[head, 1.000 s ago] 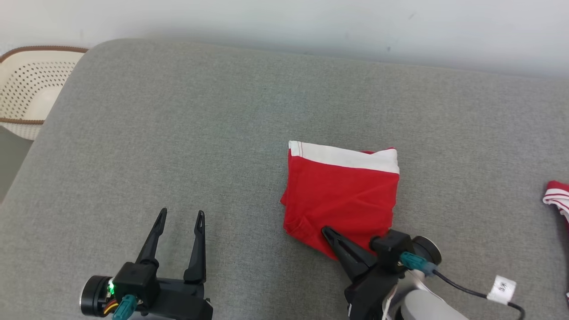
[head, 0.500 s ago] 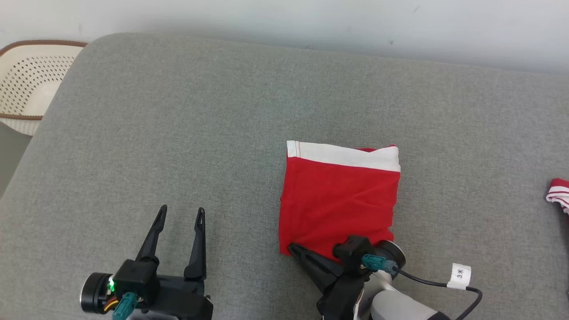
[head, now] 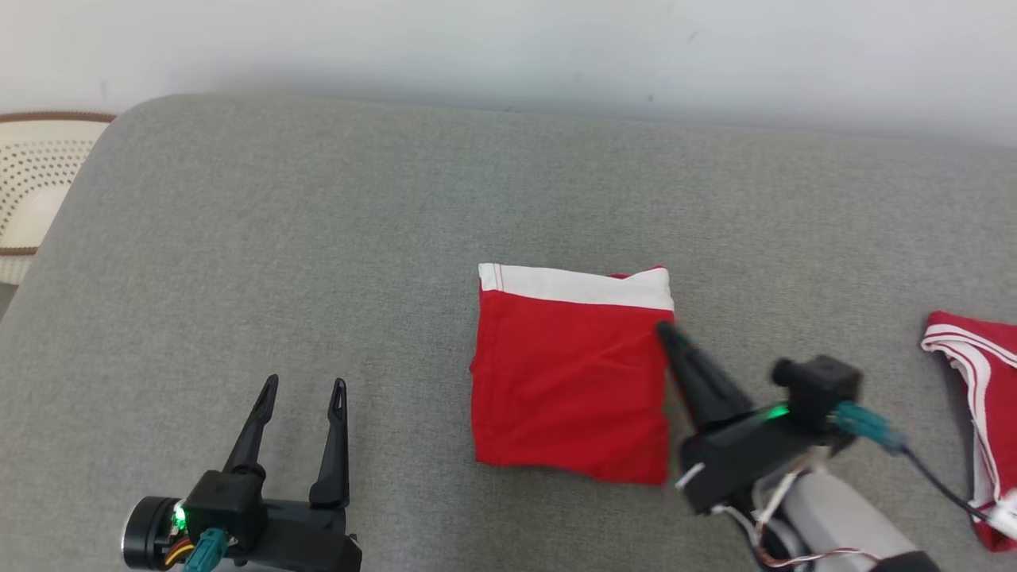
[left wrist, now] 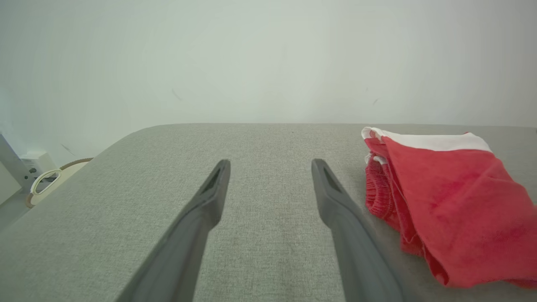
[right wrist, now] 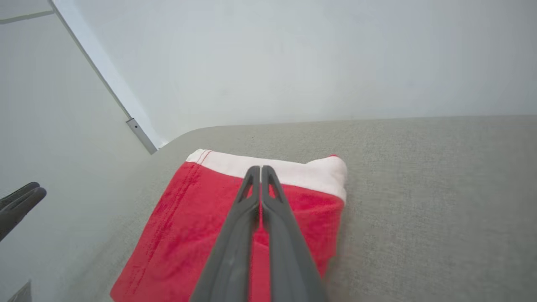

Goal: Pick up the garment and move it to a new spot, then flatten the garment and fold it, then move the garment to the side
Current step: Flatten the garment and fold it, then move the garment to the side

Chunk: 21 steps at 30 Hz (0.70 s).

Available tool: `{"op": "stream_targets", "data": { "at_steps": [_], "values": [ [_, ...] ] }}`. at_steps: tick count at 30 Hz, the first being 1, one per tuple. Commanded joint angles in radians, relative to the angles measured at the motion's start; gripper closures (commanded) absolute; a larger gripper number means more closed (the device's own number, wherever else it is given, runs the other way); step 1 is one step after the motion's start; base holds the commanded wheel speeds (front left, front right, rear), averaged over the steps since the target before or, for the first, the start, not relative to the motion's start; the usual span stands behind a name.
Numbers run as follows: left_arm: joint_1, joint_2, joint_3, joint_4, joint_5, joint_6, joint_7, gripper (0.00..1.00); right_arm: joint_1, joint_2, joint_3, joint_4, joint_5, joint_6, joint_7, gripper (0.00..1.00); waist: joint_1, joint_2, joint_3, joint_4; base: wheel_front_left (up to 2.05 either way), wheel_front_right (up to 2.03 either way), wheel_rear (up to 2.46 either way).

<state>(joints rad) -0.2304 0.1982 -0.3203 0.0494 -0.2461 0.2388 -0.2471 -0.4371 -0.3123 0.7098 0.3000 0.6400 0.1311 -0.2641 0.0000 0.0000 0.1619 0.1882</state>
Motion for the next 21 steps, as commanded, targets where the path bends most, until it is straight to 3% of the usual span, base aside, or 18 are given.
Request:
{"op": "stream_targets", "data": {
  "at_steps": [1,3,9,21],
  "values": [
    [0.013,0.008,0.001,-0.004,-0.002,0.0,0.005,0.0,0.025,-0.005,-0.042,-0.016,-0.03,-0.001,-0.002,0.62,0.0,0.0,-0.014,-0.017,0.0,0.0,0.0],
    [0.017,0.013,0.002,-0.008,-0.003,0.002,0.008,0.0,0.066,-0.003,-0.141,-0.041,-0.078,-0.001,-0.002,0.0,0.0,0.0,-0.023,-0.029,0.0,0.0,0.0],
    [0.029,0.032,0.003,-0.02,-0.003,0.006,0.024,0.0,0.179,0.023,-0.353,-0.121,-0.199,-0.001,-0.002,0.0,0.0,0.0,-0.047,-0.063,0.0,0.0,0.0],
    [0.055,0.055,0.006,-0.043,-0.009,0.016,0.042,0.0,0.404,0.041,-0.527,-0.337,-0.365,-0.001,0.048,0.0,0.0,0.0,-0.079,-0.108,0.0,0.0,0.0]
  ]
}}
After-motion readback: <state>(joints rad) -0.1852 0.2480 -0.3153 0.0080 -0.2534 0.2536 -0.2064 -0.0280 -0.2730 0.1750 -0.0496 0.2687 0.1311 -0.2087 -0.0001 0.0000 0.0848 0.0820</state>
